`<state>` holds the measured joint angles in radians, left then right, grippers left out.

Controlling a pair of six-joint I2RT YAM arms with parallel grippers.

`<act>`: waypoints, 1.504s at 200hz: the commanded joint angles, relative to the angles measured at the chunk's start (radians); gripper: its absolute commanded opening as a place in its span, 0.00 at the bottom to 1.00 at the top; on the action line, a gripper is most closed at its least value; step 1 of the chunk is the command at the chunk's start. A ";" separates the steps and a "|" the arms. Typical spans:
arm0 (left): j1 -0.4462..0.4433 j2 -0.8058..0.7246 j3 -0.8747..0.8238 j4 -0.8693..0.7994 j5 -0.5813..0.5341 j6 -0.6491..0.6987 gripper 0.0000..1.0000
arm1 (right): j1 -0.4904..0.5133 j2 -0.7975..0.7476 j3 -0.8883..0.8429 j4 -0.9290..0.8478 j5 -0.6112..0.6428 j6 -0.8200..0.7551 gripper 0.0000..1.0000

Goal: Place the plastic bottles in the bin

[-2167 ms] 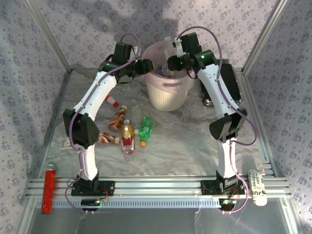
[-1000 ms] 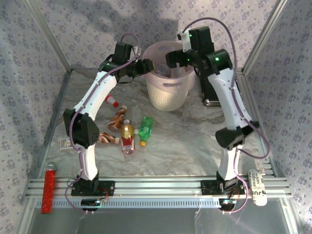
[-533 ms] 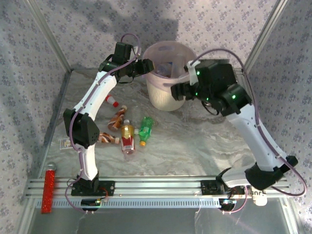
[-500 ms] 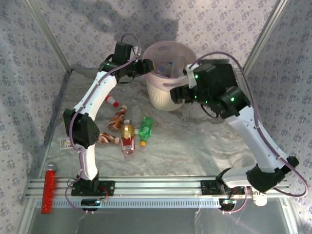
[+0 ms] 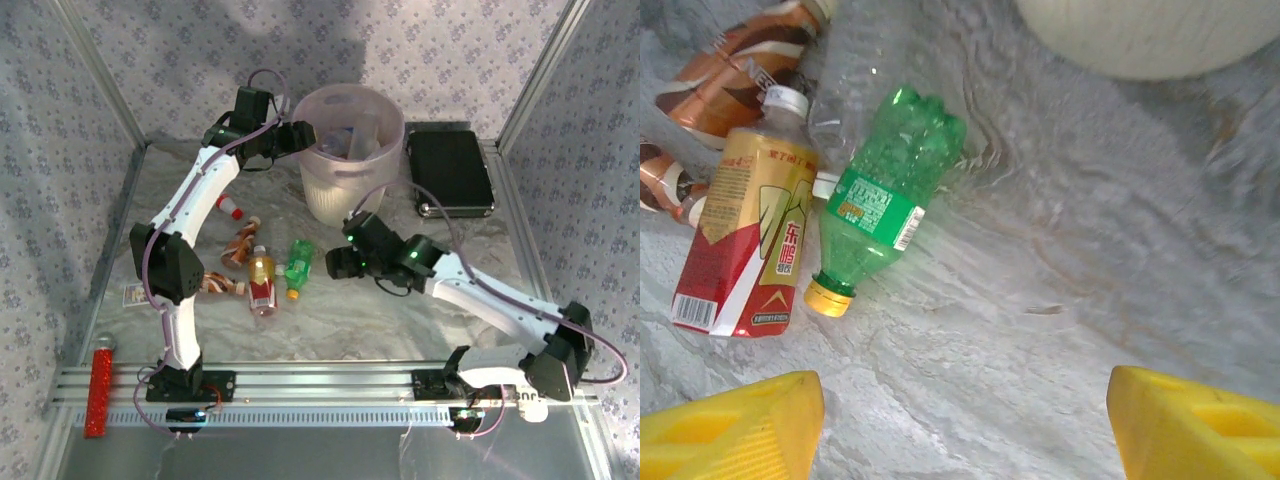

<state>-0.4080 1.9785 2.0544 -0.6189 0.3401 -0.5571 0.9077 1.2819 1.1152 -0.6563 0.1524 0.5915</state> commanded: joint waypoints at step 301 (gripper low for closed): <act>-0.006 -0.010 -0.005 -0.071 0.007 0.038 0.61 | 0.028 0.540 0.096 0.344 0.052 0.084 0.63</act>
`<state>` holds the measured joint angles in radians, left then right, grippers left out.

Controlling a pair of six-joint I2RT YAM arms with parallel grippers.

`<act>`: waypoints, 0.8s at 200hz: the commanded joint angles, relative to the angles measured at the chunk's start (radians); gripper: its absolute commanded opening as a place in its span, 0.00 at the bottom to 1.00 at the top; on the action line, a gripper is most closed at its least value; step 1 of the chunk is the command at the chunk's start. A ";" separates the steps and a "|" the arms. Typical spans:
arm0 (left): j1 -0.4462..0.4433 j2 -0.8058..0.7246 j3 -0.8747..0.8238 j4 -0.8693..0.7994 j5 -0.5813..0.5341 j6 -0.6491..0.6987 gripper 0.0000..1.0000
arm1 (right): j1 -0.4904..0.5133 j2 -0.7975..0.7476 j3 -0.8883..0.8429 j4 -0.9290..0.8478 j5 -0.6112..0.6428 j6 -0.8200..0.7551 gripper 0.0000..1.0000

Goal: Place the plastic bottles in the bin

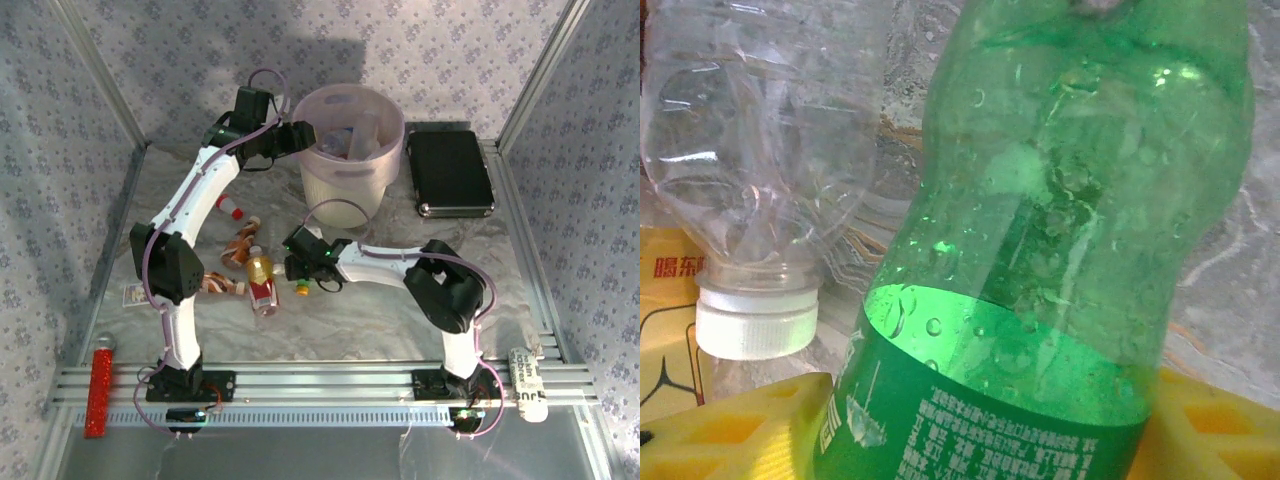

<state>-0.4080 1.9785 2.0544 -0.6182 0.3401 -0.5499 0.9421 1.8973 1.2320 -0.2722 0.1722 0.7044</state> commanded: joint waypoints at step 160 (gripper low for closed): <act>-0.006 -0.009 -0.002 -0.067 0.013 0.021 0.62 | -0.012 -0.693 0.153 -0.683 0.089 -0.264 0.54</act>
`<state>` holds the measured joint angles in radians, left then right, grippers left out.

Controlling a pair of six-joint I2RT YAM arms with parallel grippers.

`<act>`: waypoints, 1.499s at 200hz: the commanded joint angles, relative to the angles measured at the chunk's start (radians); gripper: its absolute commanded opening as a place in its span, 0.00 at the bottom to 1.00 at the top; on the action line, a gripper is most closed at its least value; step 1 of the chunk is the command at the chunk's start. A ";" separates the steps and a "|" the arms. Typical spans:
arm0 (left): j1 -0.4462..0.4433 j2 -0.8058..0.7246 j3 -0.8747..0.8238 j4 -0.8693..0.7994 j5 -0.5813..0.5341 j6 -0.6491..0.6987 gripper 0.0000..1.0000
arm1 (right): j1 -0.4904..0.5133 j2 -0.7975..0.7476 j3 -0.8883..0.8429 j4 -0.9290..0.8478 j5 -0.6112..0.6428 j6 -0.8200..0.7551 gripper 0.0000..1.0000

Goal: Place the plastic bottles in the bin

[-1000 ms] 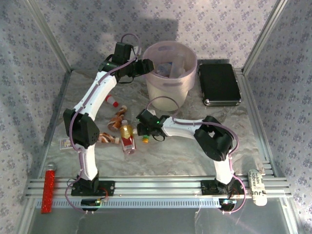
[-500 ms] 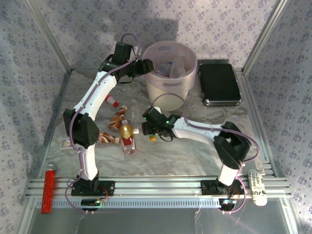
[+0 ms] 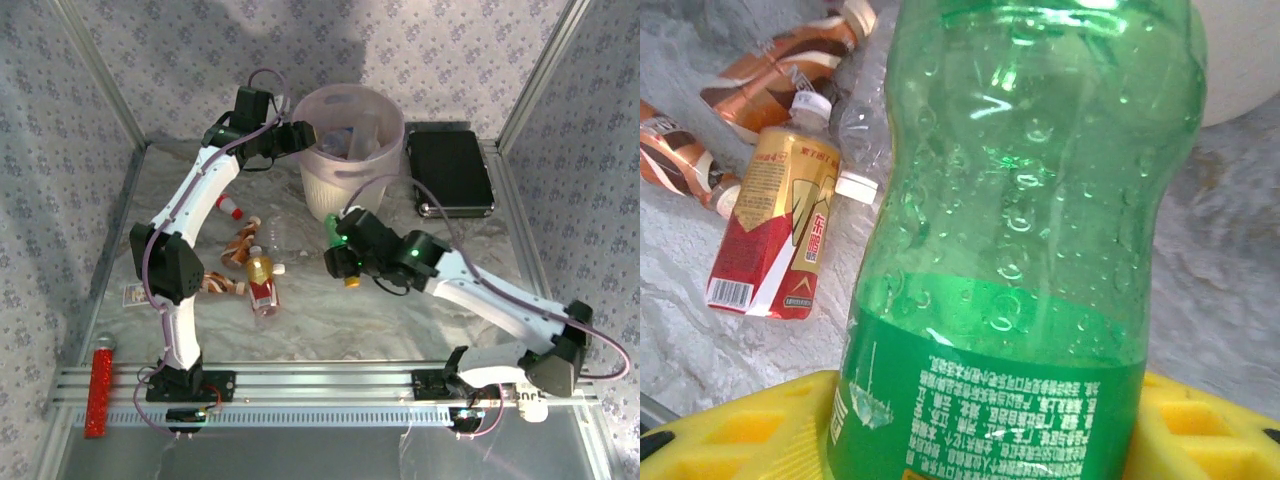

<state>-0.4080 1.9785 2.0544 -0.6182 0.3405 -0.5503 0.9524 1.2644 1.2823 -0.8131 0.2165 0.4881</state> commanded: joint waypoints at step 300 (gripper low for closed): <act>-0.028 0.005 0.085 -0.155 -0.011 0.046 0.61 | -0.509 0.776 1.041 -0.068 -0.154 -0.256 0.55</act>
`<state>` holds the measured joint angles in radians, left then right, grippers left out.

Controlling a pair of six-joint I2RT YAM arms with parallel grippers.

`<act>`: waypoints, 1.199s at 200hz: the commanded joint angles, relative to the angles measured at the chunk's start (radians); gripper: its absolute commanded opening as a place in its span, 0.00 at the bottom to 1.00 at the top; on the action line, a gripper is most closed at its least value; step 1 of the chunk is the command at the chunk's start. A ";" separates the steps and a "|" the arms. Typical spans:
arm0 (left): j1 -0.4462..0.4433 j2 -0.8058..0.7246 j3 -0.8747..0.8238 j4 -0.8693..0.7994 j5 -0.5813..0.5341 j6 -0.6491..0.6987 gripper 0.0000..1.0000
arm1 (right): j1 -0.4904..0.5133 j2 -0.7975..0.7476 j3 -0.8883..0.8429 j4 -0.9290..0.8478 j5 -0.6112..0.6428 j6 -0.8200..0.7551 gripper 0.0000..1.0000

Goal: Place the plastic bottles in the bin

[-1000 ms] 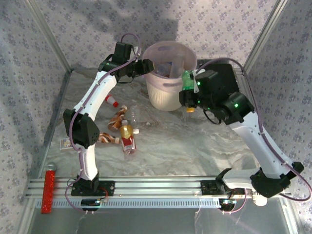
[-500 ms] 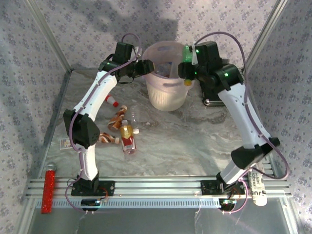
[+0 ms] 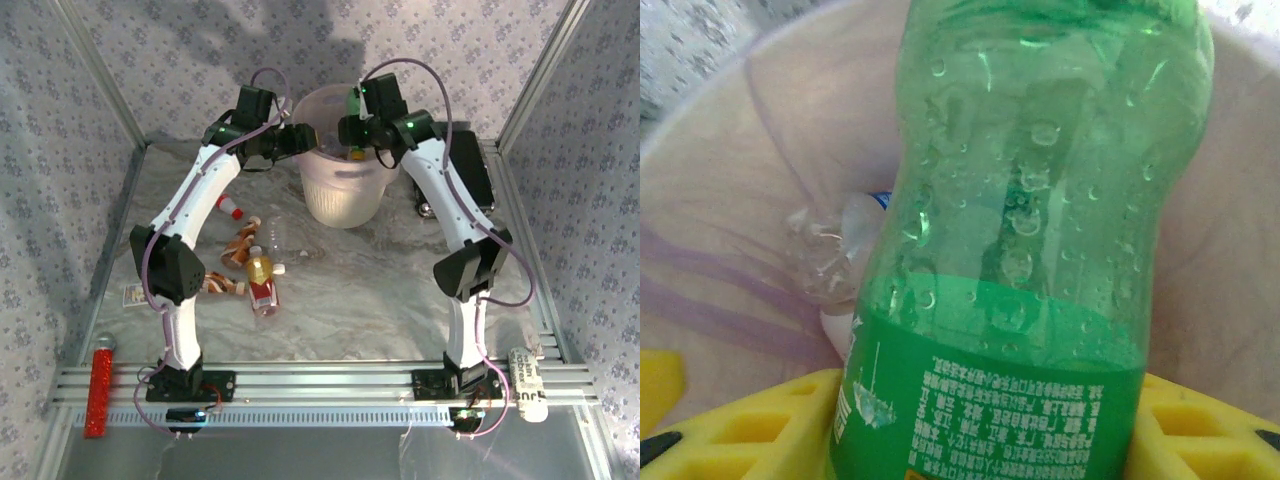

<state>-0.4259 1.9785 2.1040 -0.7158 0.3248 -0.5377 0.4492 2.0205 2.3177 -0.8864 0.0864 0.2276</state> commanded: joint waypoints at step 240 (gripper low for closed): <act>-0.011 0.007 0.107 -0.102 0.001 0.041 0.62 | -0.012 -0.063 0.054 -0.021 -0.062 -0.015 0.79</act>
<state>-0.4286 1.9850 2.1654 -0.7837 0.3252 -0.5194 0.4435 1.9255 2.3756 -0.9066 0.0452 0.2092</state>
